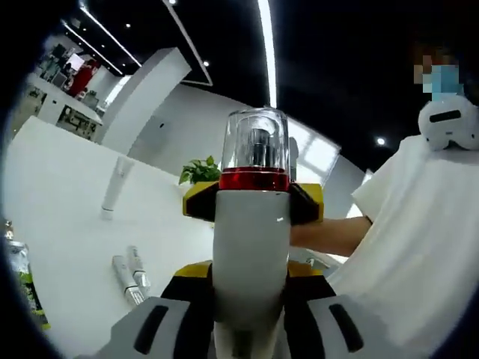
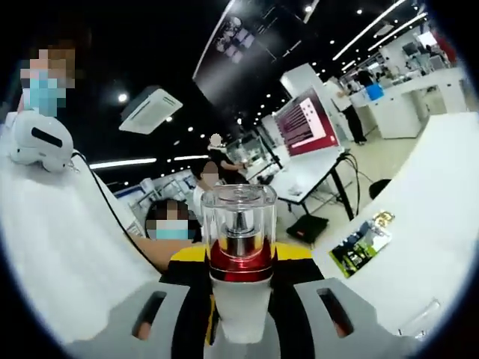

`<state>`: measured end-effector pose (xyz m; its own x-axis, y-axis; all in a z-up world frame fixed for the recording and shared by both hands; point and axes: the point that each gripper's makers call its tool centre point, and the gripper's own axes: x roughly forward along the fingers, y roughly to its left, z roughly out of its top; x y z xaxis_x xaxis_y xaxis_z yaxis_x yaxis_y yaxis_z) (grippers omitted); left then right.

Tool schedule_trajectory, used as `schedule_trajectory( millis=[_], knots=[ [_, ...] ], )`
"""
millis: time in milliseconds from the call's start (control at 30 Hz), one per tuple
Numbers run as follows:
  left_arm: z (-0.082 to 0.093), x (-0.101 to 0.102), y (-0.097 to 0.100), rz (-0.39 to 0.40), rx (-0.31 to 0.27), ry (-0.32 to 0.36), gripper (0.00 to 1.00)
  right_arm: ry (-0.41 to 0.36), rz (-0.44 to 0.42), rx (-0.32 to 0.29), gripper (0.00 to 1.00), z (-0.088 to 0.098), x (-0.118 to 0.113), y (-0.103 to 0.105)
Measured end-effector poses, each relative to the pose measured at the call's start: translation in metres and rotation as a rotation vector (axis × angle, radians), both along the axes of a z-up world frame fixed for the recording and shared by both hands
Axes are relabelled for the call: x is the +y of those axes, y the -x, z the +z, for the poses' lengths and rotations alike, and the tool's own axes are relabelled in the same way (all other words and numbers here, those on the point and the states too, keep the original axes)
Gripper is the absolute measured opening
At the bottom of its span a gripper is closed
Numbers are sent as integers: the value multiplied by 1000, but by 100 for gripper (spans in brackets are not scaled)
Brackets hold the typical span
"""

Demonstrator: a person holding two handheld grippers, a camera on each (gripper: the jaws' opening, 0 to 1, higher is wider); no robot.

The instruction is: Arrange the skincare products in the storage area until every visible bottle or jar stands upright without overlapping.

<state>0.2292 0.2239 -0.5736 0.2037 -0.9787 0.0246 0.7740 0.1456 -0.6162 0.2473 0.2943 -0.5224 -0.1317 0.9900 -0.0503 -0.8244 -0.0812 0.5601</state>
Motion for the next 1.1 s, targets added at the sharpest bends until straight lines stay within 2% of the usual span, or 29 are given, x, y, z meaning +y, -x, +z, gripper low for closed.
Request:
schedule_trajectory(
  millis=[100,367,567,667,700,733,767,833,1000,1100],
  knots=[
    [6,-2,8,-18,-29,20,33,-23,39,16,27,3,2,5],
    [7,-3,14,-56,-19,35,34,-19,119,-2,27,5,1,15],
    [3,-4,14,-47,5,28,35,-15,115,-31,27,5,0,16],
    [-11,-7,21,-70,11,-31,35,-27,115,-43,27,9,-2,14],
    [-10,-8,20,-54,-34,-32,35,-34,113,-38,27,11,-3,13],
    [-7,-8,17,-30,-48,-19,34,-33,111,-40,27,10,-3,13],
    [-8,-7,17,-32,-25,-20,34,-38,107,-43,27,10,-3,11],
    [-7,-7,17,-26,-39,-20,34,-45,102,-43,27,10,-4,11],
    [-10,-9,18,-55,-11,-31,35,-36,112,-57,27,8,-4,16],
    [-9,-9,18,-56,-17,-26,35,-43,106,-60,27,8,-3,15]
  ],
)
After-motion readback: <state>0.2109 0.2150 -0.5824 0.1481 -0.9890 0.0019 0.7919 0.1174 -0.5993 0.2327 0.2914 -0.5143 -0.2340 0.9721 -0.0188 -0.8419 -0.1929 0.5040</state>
